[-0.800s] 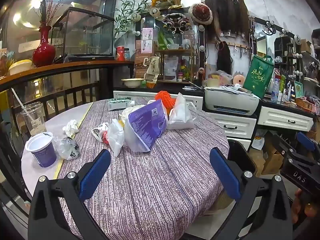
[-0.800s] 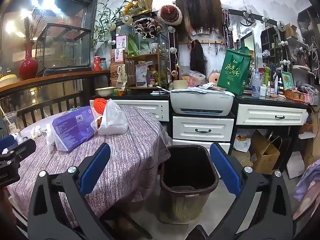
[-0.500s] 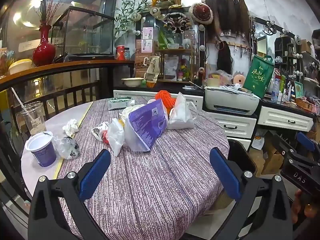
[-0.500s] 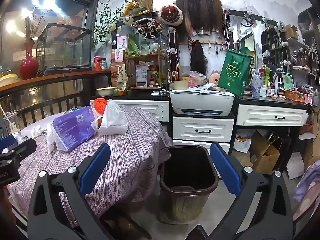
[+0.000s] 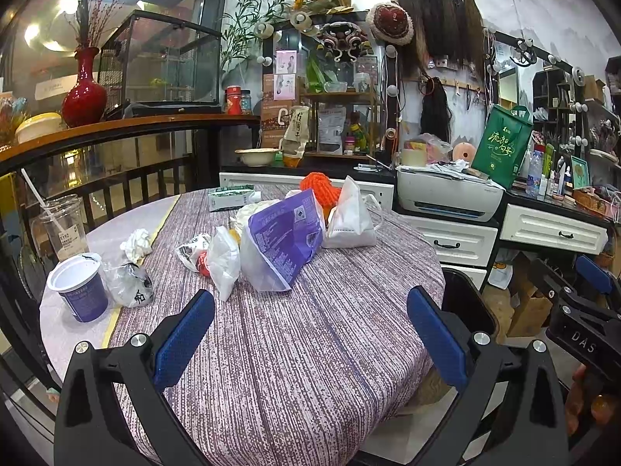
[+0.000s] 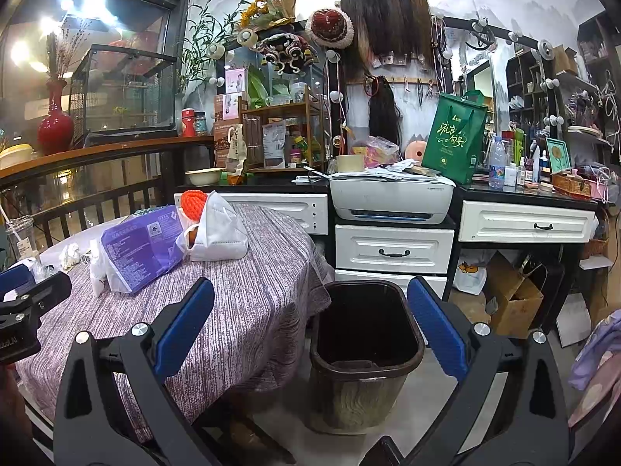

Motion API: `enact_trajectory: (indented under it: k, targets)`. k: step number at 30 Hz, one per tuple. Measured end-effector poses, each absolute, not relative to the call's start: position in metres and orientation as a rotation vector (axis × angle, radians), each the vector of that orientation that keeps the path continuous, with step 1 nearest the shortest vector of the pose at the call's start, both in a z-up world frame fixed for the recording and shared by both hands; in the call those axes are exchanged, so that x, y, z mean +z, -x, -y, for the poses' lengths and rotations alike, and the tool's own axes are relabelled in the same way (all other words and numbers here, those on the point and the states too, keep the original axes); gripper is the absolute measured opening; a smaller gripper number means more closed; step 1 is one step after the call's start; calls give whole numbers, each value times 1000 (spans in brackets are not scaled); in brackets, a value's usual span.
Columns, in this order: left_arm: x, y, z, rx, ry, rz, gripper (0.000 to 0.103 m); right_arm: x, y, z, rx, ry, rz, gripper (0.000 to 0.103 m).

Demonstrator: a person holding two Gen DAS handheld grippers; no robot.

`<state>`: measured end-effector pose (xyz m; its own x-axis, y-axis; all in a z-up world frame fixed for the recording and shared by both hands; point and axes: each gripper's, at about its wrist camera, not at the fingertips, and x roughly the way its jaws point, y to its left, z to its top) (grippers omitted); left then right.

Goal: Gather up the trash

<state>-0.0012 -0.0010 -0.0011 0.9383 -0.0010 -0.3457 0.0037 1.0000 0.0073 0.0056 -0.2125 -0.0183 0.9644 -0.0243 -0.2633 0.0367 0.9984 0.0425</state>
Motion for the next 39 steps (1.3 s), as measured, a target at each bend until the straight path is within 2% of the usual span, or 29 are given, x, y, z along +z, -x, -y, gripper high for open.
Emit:
enact_trajectory:
  k: [25,39]
  targets:
    - [-17,-9,0,-3,-22,-356,98,-19,-7,215,-33,-47,-274,98]
    - [-23,-12,3,-1,-77,-420,98,-21,-9,213,-29,-30,-291,98]
